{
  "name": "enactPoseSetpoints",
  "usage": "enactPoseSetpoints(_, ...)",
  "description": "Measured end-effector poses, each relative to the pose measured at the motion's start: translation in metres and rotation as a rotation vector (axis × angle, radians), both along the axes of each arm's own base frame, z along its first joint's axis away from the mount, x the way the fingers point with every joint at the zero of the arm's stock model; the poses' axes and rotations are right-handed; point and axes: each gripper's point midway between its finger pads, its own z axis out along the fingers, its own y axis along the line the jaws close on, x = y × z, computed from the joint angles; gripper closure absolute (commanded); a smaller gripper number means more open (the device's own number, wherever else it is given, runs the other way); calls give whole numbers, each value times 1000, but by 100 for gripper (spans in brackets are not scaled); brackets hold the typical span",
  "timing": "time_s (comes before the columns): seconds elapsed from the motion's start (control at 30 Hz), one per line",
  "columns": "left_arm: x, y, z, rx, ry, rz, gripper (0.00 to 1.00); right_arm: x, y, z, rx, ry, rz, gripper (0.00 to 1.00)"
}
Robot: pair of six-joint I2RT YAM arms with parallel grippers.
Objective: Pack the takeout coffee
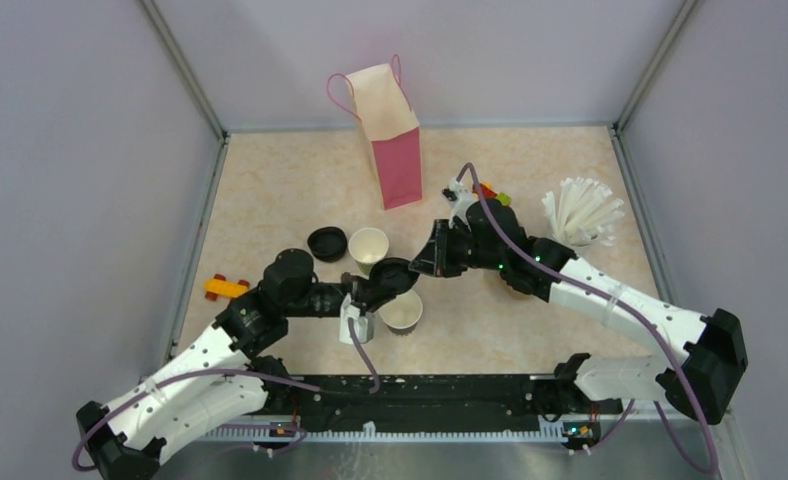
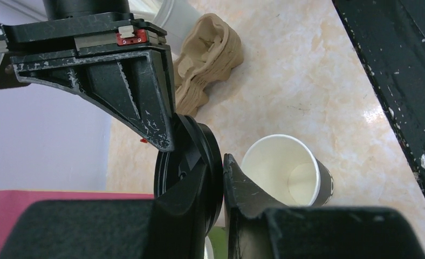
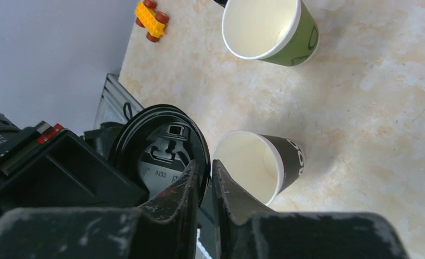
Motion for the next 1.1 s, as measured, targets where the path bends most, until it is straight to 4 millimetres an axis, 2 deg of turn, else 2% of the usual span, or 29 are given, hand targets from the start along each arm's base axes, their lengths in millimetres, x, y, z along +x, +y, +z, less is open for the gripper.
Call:
enactPoseSetpoints(0.1,-1,1,6,-42,48,35,85,4,1,7,19,-25,-14,64)
enactPoseSetpoints(0.2,0,1,15,-101,117,81,85,8,-6,20,39,-70,-53,52)
enactPoseSetpoints(0.27,4,0,22,-153,190,134,85,11,-17,34,61,-130,-97,43)
enactPoseSetpoints(0.3,8,0,27,-189,245,176,80,11,-24,42,76,-170,-118,36)
enactPoseSetpoints(0.33,11,0,29,-214,290,208,78,10,-31,50,98,-213,-132,26)
enactPoseSetpoints(0.37,14,0,33,-244,341,243,76,9,-37,59,124,-263,-141,21)
enactPoseSetpoints(0.47,24,-2,38,-327,576,373,75,1,-56,87,218,-457,-140,19)
enactPoseSetpoints(0.53,28,-5,45,-378,728,434,75,-4,-64,94,240,-592,-117,19)
enactPoseSetpoints(0.63,29,-8,63,-478,935,490,74,-9,-65,102,237,-769,-63,18)
enactPoseSetpoints(0.77,23,-10,84,-599,1149,489,74,-24,-42,107,163,-997,57,13)
enactPoseSetpoints(0.97,17,-10,104,-693,1321,465,76,-49,3,80,-19,-1249,233,7)
enactPoseSetpoints(1.03,17,-8,108,-713,1333,465,76,-54,6,74,-57,-1309,249,7)
enactPoseSetpoints(1.1,19,-4,110,-727,1315,484,71,-51,2,79,-86,-1339,205,8)
